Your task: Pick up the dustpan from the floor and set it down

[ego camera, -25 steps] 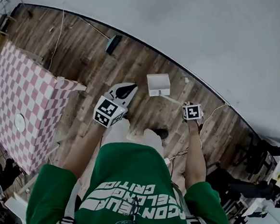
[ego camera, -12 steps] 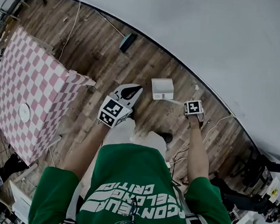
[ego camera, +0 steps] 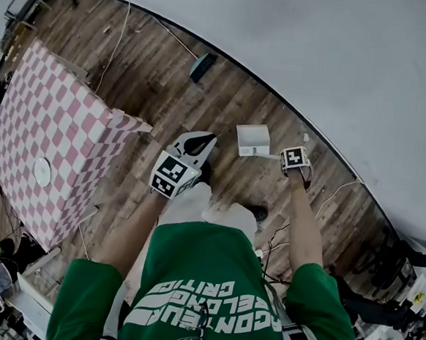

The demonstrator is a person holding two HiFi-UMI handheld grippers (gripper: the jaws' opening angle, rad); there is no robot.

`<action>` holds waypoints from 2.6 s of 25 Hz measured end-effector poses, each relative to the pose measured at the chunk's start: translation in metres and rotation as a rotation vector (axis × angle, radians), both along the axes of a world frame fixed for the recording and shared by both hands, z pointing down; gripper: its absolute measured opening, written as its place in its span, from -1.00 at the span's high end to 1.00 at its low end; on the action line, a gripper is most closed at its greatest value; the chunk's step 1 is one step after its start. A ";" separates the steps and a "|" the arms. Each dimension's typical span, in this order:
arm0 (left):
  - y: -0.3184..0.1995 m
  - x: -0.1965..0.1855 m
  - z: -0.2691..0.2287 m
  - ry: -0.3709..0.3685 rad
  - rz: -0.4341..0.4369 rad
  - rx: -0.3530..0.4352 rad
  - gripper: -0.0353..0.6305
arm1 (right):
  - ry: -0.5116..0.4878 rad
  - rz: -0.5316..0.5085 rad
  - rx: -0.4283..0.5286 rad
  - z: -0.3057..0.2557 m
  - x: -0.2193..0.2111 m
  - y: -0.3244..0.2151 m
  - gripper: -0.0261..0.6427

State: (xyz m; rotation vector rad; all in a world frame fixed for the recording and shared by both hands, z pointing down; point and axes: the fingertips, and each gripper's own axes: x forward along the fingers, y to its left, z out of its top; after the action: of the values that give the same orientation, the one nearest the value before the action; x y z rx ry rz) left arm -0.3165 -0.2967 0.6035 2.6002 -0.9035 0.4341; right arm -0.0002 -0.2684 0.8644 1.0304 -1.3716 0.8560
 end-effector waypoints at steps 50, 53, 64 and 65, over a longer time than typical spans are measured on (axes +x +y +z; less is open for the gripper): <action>0.003 0.166 -0.070 0.190 0.424 0.048 0.90 | -0.093 0.470 0.871 -0.290 0.044 0.115 0.54; 0.007 0.176 -0.070 0.199 0.437 0.044 0.90 | -0.095 0.515 0.892 -0.293 0.046 0.128 0.71; 0.017 0.193 -0.076 0.238 0.402 0.024 0.90 | -0.107 0.618 0.924 -0.302 0.052 0.166 0.90; 0.017 0.192 -0.075 0.239 0.397 0.020 0.90 | -0.109 0.621 0.924 -0.302 0.052 0.168 0.90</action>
State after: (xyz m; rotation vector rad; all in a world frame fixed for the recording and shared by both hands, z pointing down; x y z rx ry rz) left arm -0.1242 -0.2797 0.5283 2.7740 -0.3140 0.2043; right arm 0.0514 -0.1002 0.5624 2.2273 -1.5930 0.7015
